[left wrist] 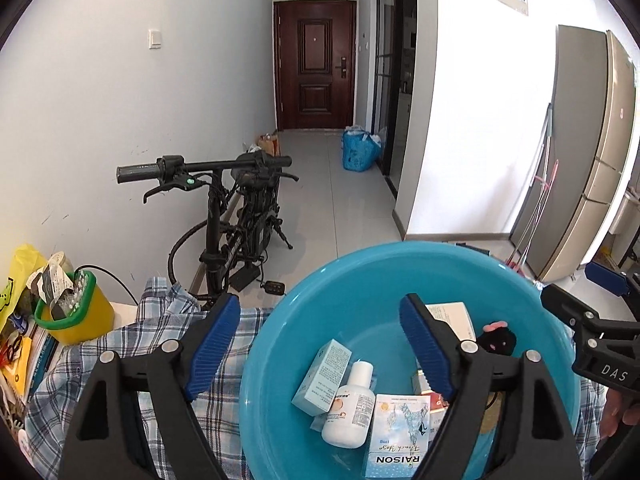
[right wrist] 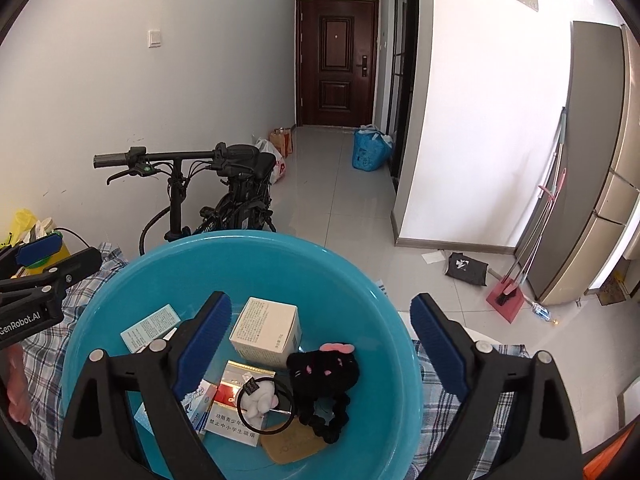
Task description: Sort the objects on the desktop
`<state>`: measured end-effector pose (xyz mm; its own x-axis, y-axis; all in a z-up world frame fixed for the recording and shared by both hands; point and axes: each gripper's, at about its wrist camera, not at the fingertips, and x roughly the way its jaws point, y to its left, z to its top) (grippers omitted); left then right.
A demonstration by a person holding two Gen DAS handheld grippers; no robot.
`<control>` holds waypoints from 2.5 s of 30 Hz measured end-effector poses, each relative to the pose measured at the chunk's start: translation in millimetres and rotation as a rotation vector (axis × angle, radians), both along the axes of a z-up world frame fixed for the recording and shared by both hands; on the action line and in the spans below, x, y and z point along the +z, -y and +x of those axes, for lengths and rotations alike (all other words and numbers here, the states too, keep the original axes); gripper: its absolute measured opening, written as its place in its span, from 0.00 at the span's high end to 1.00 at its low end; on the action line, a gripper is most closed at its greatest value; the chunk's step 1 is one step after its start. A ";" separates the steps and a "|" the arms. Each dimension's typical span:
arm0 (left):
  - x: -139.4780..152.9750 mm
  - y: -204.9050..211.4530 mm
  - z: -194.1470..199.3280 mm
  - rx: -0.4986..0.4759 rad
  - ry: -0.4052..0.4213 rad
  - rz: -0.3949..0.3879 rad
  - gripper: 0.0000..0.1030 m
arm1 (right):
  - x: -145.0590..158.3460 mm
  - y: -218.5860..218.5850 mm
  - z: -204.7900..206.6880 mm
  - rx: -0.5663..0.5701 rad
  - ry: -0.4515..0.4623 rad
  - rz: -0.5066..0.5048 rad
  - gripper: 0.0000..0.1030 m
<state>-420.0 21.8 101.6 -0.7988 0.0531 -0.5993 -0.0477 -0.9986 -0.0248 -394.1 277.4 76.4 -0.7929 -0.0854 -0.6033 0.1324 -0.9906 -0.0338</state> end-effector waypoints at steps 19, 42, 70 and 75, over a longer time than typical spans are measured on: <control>18.1 11.8 37.4 0.012 -0.209 0.004 0.00 | 7.9 -1.3 28.2 -0.003 -0.148 -0.024 0.00; 34.0 23.6 105.6 0.011 -0.285 0.009 0.00 | 32.2 -20.2 91.3 0.004 -0.243 -0.061 0.00; 80.1 44.1 284.7 -0.058 -0.407 0.005 0.00 | 86.5 -16.5 242.0 0.126 -0.429 -0.044 0.00; 75.9 47.5 314.8 -0.044 -0.394 -0.020 0.00 | 86.6 -6.2 276.0 0.128 -0.457 0.042 0.00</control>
